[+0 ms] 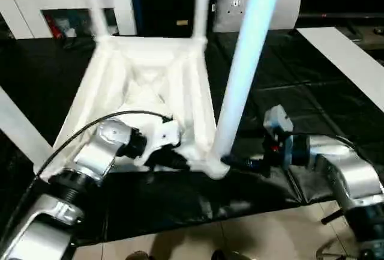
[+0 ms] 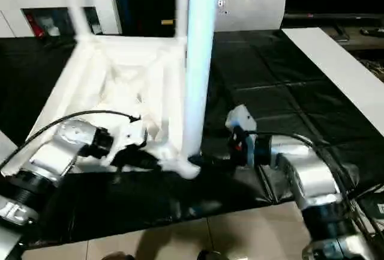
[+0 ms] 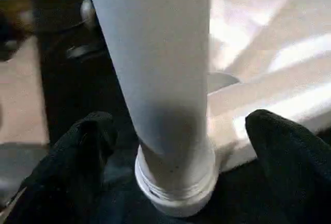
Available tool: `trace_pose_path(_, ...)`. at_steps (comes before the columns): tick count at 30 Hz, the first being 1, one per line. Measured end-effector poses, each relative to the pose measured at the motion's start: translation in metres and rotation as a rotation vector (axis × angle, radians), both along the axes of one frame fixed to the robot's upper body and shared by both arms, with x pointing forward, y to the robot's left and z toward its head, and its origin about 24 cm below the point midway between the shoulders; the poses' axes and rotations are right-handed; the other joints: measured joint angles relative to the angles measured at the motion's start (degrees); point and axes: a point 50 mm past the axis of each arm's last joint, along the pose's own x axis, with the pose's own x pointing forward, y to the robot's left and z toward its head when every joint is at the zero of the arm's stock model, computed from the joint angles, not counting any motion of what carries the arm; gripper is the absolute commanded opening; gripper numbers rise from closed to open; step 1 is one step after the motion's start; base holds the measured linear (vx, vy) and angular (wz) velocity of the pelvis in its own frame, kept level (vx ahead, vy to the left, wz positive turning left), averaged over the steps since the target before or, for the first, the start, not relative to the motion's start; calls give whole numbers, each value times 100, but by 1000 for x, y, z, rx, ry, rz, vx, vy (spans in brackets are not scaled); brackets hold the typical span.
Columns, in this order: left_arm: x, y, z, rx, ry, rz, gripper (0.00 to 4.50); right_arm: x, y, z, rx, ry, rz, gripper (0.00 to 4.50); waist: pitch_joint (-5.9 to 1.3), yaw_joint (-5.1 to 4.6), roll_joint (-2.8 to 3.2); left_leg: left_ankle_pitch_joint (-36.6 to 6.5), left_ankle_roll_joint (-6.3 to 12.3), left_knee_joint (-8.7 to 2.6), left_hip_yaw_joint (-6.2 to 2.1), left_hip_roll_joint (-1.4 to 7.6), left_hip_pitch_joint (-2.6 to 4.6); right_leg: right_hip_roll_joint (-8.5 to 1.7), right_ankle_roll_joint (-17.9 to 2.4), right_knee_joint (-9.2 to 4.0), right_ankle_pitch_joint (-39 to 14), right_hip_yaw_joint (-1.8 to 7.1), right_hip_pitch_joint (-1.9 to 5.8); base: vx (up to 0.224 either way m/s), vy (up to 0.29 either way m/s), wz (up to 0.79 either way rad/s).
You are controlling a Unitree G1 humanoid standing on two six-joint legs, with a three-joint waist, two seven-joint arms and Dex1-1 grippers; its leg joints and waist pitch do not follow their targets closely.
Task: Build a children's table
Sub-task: Rotate leg to tighten
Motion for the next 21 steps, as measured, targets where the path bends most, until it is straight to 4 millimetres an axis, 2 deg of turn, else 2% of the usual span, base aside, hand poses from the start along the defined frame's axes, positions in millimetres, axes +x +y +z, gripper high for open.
trace_pose_path(2,-1,1,0,7,3,-29,0,0,4,-3,-13,18,53,445,-1,18,-1,0,0,4,0,1,0,0,0,9,0,-1,0,0,0,0)
trace_pose_path(3,-1,0,1,11,3,-47,0,-1,4,-4,-14,28,74,409,-1,35,-1,0,0,5,0,1,-2,-1,1,10,-1,-1,0,0,0,0)
trace_pose_path(6,-2,1,1,20,1,-85,0,0,7,-5,-25,56,129,403,-2,38,-11,1,0,11,0,2,-3,-1,1,16,-1,0,0,0,0,0)
trace_pose_path(8,-3,2,1,26,1,-102,0,1,7,-5,-27,59,145,374,-2,44,-12,0,0,17,1,2,-5,-2,1,19,-1,0,-1,0,0,0)
trace_pose_path(11,-2,1,2,35,4,-126,0,1,6,-7,-33,76,165,363,-3,58,-14,1,0,23,1,3,-5,-3,1,24,-1,0,-1,0,0,0)
trace_pose_path(13,-2,1,2,35,1,-134,0,0,6,-9,-34,90,185,330,-3,57,-13,1,0,27,1,3,-6,-3,1,28,-1,1,-1,0,0,0)
trace_pose_path(17,-2,2,2,37,6,-144,0,-1,7,-9,-34,99,214,312,-3,57,-14,1,0,31,1,4,-5,-3,1,32,-1,1,-1,0,0,0)
trace_pose_path(18,-2,2,2,37,6,-145,0,-1,7,-8,-32,98,217,286,-3,56,-14,1,0,32,1,4,-5,-3,1,32,-1,0,-1,0,0,0)
trace_pose_path(21,-2,2,2,37,1,-149,0,2,8,-6,-29,92,219,276,-3,57,-14,1,0,33,0,4,-5,-2,2,34,-1,0,-1,0,0,0)
